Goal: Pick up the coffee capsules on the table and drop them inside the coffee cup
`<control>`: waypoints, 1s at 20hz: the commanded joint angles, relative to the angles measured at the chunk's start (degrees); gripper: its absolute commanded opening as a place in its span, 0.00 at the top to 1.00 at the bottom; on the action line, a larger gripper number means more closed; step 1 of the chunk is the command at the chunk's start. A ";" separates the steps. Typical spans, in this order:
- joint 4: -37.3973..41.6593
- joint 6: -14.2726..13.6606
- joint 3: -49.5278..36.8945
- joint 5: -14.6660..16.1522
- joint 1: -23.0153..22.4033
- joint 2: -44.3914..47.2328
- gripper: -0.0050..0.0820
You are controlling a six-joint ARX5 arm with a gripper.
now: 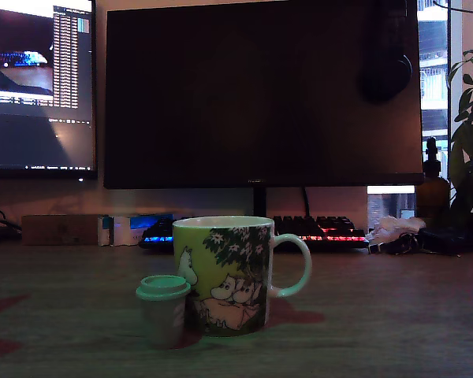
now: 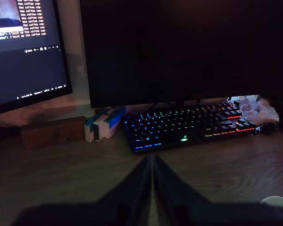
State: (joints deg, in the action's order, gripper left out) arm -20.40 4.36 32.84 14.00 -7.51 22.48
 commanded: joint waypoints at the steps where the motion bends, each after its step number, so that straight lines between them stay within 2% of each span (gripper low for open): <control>1: -0.57 0.17 -1.40 0.07 -0.15 -0.37 0.97; 9: -0.28 0.20 -1.40 0.04 -0.15 -0.37 0.97; 11: 1.84 0.13 -1.40 0.07 -0.15 -0.35 0.97; 14: 6.93 -0.61 -1.40 1.53 -0.17 0.07 0.97; 16: 8.74 -1.68 -1.62 4.74 -0.17 1.03 0.97; 20: 13.25 -1.73 -4.39 8.55 -0.96 1.81 0.97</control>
State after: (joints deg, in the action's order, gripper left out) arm -7.90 2.81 30.92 21.54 -8.03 23.88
